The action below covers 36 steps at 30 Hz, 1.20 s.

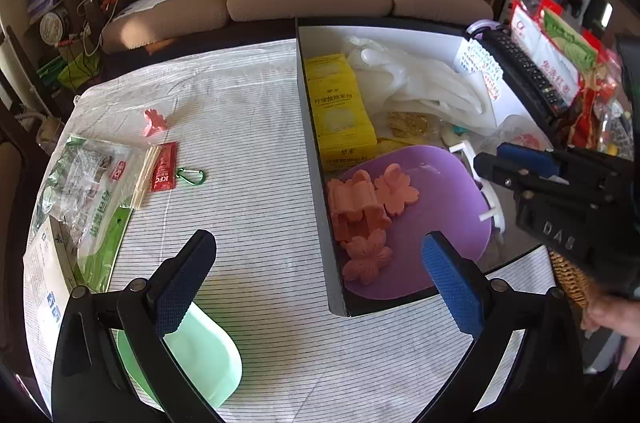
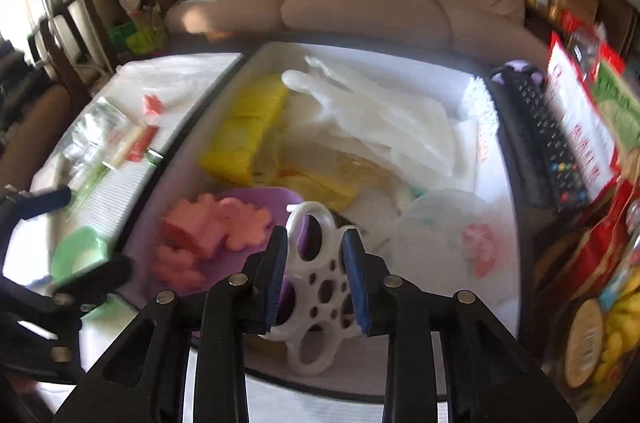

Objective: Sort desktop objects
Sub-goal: 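Move the white ring toy across the box and open the right gripper, then move both grippers out of the box toward the items on the table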

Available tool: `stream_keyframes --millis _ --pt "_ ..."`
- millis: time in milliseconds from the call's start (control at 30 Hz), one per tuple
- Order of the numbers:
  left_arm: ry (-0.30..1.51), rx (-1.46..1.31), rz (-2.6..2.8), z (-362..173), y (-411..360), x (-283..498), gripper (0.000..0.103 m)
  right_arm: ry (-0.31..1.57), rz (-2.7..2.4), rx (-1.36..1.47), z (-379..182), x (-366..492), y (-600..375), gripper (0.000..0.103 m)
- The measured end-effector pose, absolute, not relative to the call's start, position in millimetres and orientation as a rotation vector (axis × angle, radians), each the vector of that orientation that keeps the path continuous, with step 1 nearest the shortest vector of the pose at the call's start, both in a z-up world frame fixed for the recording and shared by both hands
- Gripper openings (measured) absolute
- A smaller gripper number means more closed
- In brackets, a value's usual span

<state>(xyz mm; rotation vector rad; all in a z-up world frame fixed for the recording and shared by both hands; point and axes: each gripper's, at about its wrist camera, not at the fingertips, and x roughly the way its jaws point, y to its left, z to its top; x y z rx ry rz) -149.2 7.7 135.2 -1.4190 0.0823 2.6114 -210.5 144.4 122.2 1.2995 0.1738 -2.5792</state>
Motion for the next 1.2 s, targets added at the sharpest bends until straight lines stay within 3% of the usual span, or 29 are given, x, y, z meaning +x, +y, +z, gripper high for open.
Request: stream_keyframes --millis 333,500,667,833,1033,1200 --pt "0.105 -1.371 2.656 149.8 -32.1 -124.6 0.103 -0.125 -2.576 1.225 150.3 -192.2 166.7 0.031" --pt "0.083 -1.334 2.759 156.5 -99.4 -93.5 0.103 -0.121 -2.515 1.143 170.6 -167.6 138.0 0.032" --pt "0.017 -1.367 2.813 143.1 -165.0 -62.8 0.103 -0.084 -2.428 1.106 172.1 -148.4 84.5 0.046" --pt "-0.103 -1.428 2.817 125.4 -213.0 -53.0 0.103 -0.071 -2.348 1.112 158.1 -142.3 31.8 0.048" --pt "-0.119 -1.383 2.842 125.0 -246.1 -76.6 0.103 -0.105 -2.290 1.118 138.2 -150.8 -23.4 0.064" --pt "-0.028 -1.304 2.862 125.7 -262.4 -137.5 0.103 -0.093 -2.300 1.101 124.4 -174.1 -60.3 0.066"
